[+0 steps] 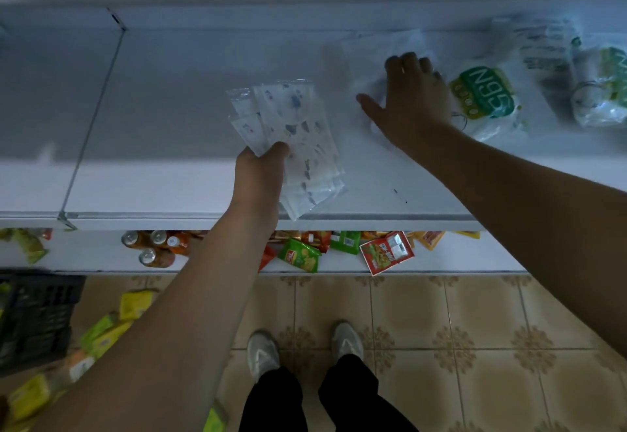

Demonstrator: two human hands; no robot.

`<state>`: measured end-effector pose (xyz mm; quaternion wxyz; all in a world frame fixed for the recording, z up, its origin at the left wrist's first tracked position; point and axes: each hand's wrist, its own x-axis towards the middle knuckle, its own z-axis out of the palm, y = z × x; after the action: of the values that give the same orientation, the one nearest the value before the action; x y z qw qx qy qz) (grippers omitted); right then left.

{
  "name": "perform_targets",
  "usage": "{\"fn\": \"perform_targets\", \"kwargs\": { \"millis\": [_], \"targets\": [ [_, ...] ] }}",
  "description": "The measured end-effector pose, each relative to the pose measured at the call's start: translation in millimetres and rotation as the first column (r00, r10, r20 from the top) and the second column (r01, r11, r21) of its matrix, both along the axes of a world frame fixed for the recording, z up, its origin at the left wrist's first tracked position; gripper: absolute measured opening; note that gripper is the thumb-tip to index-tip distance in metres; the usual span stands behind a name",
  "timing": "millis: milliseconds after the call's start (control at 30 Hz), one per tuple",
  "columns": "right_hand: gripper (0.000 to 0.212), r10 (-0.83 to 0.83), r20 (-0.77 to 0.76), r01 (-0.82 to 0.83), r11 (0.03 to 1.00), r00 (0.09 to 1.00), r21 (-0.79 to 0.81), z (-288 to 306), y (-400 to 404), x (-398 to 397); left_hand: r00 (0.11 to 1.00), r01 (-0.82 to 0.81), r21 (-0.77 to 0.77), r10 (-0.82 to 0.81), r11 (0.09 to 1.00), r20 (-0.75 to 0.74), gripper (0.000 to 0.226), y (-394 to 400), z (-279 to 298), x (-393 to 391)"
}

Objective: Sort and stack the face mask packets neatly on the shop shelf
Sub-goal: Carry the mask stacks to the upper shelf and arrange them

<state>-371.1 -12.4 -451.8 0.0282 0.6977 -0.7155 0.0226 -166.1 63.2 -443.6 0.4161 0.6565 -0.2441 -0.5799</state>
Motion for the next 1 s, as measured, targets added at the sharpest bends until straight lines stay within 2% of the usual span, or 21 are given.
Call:
{"fn": "perform_targets", "kwargs": {
  "millis": [67, 100, 133, 200, 267, 333, 367, 400, 433, 467, 500, 533, 567, 600, 667, 733, 800, 833, 900, 1000],
  "targets": [
    [0.083, 0.02, 0.088, -0.028, 0.995, 0.996, 0.095, -6.9, -19.3, 5.9, 1.0, 0.001, 0.001, -0.001, 1.0, 0.01, 0.02, 1.8, -1.3, -1.2],
    [0.082, 0.011, 0.114, -0.025, 0.992, 0.993, 0.124, -8.9, -26.2, 9.6, 1.0, 0.002, 0.002, -0.003, 1.0, 0.017, 0.021, 3.3, -2.2, -0.9],
    [0.073, -0.003, 0.134, -0.014, 0.992, 0.991, 0.126, -11.1, -31.8, 11.7, 1.0, -0.001, 0.007, 0.001, 1.0, 0.025, 0.022, 4.8, -2.6, 0.2],
    [0.042, -0.001, 0.126, -0.007, 0.998, 0.992, 0.061, -10.7, -35.3, 14.2, 0.999, -0.025, 0.021, 0.024, 0.999, 0.031, 0.023, 7.2, -1.8, 5.1],
    [0.026, 0.045, 0.159, -0.042, 0.999, 0.986, -0.023, -5.0, -27.1, 14.5, 0.998, -0.056, 0.021, 0.056, 0.998, 0.026, 0.02, 8.3, -0.2, 11.8],
    [0.018, 0.067, 0.36, -0.023, 0.992, 0.93, -0.125, 4.5, -13.6, 11.8, 0.996, -0.083, 0.012, 0.083, 0.996, 0.017, 0.015, 8.6, 1.8, 19.4],
    [0.015, 0.051, 0.52, 0.041, 0.986, 0.853, -0.164, 11.1, -8.5, 10.0, 0.995, -0.101, 0.004, 0.101, 0.995, 0.009, 0.013, 8.4, 1.7, 22.7],
    [0.015, 0.032, 0.711, 0.12, 0.979, 0.703, -0.162, 20.0, -4.3, 8.4, 0.993, -0.119, -0.008, 0.119, 0.993, -0.001, 0.013, 8.4, 1.5, 26.2],
    [0.014, 0.012, 0.888, 0.171, 0.98, 0.46, -0.102, 30.2, 0.6, 9.2, 0.991, -0.133, -0.021, 0.133, 0.991, -0.015, 0.012, 8.0, 2.6, 28.1],
    [0.013, -0.018, 0.981, 0.162, 0.987, 0.192, -0.014, 39.7, 6.5, 12.0, 0.99, -0.137, -0.031, 0.135, 0.99, -0.043, 0.013, 7.7, 3.6, 29.3],
    [0.012, -0.071, 0.997, 0.107, 0.992, -0.002, 0.07, 45.2, 12.5, 15.5, 0.987, -0.13, -0.039, 0.126, 0.991, -0.095, 0.017, 7.6, 5.6, 28.5],
    [0.013, -0.14, 0.986, 0.036, 0.989, -0.087, 0.144, 46.1, 18.4, 20.7, 0.98, -0.115, -0.041, 0.107, 0.992, -0.166, 0.023, 6.5, 6.7, 27.7],
    [0.013, -0.203, 0.976, -0.033, 0.979, -0.081, 0.201, 43.4, 24.4, 28.0, 0.968, -0.082, -0.035, 0.071, 0.996, -0.242, 0.031, 6.0, 10.4, 25.6],
    [0.012, -0.245, 0.969, -0.082, 0.967, -0.02, 0.242, 37.6, 29.8, 36.7, 0.957, -0.037, -0.027, 0.028, 0.999, -0.287, 0.041, 5.9, 12.4, 23.0],
    [0.006, -0.231, 0.959, -0.117, 0.961, 0.165, 0.252, 20.3, 34.3, 48.8, 0.964, 0.084, -0.064, -0.097, 0.994, -0.248, 0.051, 8.0, 9.4, 15.9],
    [0.02, -0.1, 0.892, -0.078, 0.986, 0.441, 0.149, 6.8, 28.8, 51.1, 0.994, 0.087, -0.095, -0.093, 0.992, -0.059, 0.038, 9.8, 3.1, 13.8],
    [0.036, 0.074, 0.675, -0.089, 0.996, 0.734, -0.012, -0.8, 21.7, 42.8, 0.999, -0.04, -0.056, 0.042, 0.998, 0.028, 0.031, 9.8, -1.9, 19.9],
    [0.045, 0.133, 0.536, -0.146, 0.989, 0.834, -0.018, -7.5, 18.5, 34.7, 0.994, -0.103, -0.028, 0.104, 0.994, 0.033, 0.03, 10.2, -1.3, 24.2],
    [0.052, 0.203, 0.333, -0.237, 0.969, 0.921, 0.065, -19.6, 18.6, 18.9, 0.982, -0.188, 0.017, 0.187, 0.982, 0.035, 0.027, 11.3, -0.3, 34.1],
    [0.034, 0.294, 0.216, -0.285, 0.956, 0.931, -0.072, -28.9, 25.4, 11.7, 0.969, -0.244, 0.035, 0.243, 0.969, 0.036, 0.021, 15.9, -0.4, 44.1]
  ]
}}
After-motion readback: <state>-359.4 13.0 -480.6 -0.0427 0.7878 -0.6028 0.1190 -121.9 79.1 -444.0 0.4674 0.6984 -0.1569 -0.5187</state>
